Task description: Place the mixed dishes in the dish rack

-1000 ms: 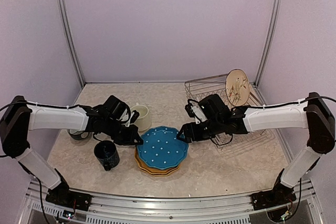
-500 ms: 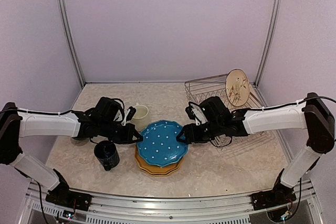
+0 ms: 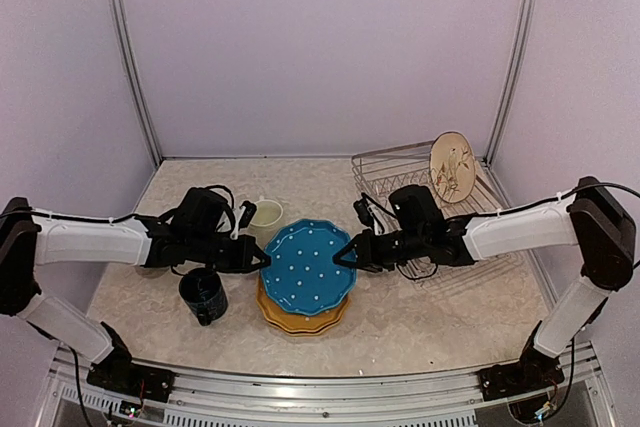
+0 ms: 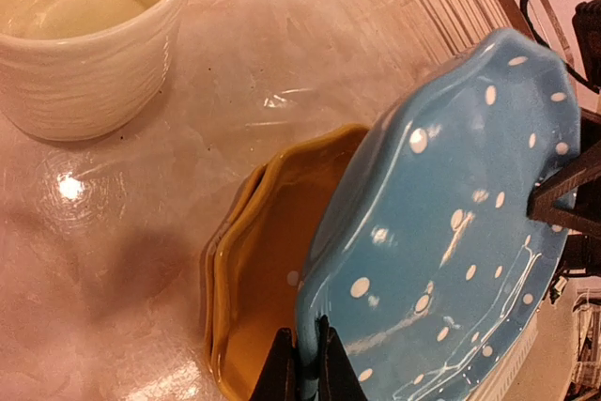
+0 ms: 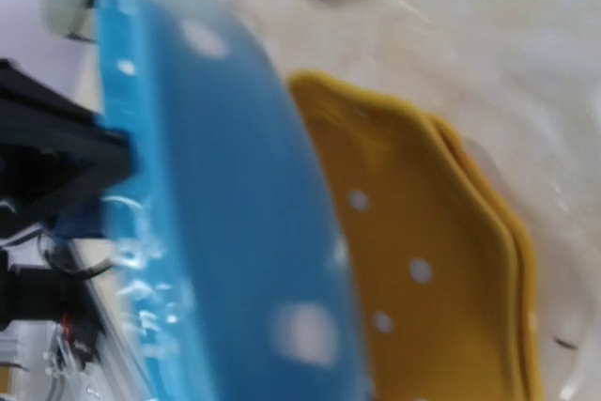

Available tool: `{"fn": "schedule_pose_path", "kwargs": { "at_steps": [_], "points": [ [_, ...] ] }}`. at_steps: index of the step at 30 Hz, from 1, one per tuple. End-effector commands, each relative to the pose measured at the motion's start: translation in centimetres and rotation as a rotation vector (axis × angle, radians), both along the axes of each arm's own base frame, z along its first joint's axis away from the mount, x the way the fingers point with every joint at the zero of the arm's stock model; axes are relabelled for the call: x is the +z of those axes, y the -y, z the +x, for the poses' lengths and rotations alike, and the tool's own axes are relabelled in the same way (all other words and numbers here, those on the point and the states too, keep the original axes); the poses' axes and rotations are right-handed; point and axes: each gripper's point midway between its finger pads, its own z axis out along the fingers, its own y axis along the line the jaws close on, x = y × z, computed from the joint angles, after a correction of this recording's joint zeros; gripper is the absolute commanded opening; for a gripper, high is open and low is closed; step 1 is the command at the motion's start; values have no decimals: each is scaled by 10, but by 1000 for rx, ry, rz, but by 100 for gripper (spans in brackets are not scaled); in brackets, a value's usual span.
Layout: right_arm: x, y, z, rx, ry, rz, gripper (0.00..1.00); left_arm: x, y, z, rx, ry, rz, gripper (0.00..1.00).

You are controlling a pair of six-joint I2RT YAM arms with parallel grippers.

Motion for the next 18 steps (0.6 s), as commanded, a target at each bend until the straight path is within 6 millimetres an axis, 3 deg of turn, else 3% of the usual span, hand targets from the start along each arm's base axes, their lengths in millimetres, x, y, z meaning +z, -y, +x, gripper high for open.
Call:
{"fn": "schedule_pose_path", "kwargs": {
  "at_steps": [1,3,11,13,18],
  "points": [
    [0,2,2,-6,9,16,11,51,24,12,-26,129,-160,0],
    [6,3,3,-5,21,29,0,51,24,12,-28,134,-150,0],
    [54,0,10,10,137,103,0,59,16,11,-31,200,-98,1],
    [70,3,15,-4,184,100,0,65,13,10,-30,222,-86,11],
    [116,26,36,-80,302,79,0,75,3,8,-16,260,-56,47]
  ]
}}
